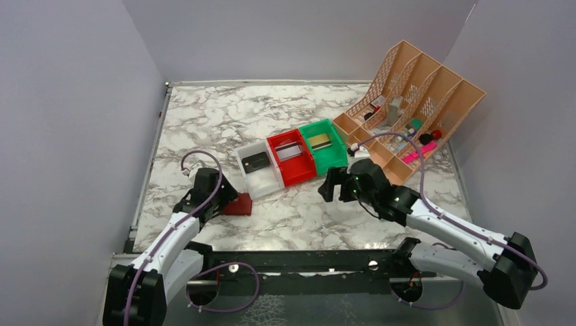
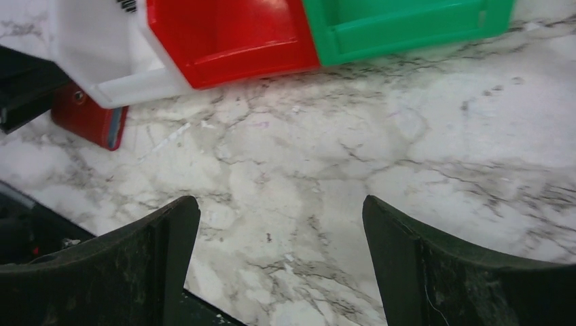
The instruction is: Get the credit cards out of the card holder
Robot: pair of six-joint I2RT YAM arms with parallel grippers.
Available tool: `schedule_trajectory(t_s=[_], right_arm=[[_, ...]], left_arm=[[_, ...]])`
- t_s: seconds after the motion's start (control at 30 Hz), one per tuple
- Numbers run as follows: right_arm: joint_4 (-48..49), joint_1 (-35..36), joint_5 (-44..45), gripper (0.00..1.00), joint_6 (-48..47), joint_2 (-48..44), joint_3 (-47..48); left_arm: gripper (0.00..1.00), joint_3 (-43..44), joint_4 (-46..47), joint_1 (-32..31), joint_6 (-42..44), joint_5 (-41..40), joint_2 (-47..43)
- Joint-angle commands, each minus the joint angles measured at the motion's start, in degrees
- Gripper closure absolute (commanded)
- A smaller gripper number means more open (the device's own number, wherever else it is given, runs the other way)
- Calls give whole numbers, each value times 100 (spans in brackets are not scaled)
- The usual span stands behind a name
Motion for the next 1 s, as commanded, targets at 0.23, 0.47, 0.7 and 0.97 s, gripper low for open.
schedule_trajectory(t_s=[0.23, 0.47, 0.7, 0.97], right_arm=[[1967, 546, -1729, 21, 166, 2010, 250], [2302, 1519, -644, 24, 449, 3621, 1151], [2388, 1802, -102, 26, 431, 4784, 1982], [2110, 1803, 264, 28, 296, 5523, 2827]], left_arm=[[27, -138, -693, -54, -522, 36, -797], [21, 117, -1042, -56, -644, -545, -1645], [16, 453, -1501, -56, -669, -1213, -1873], [14, 455, -1545, -55, -794, -1598, -2010]])
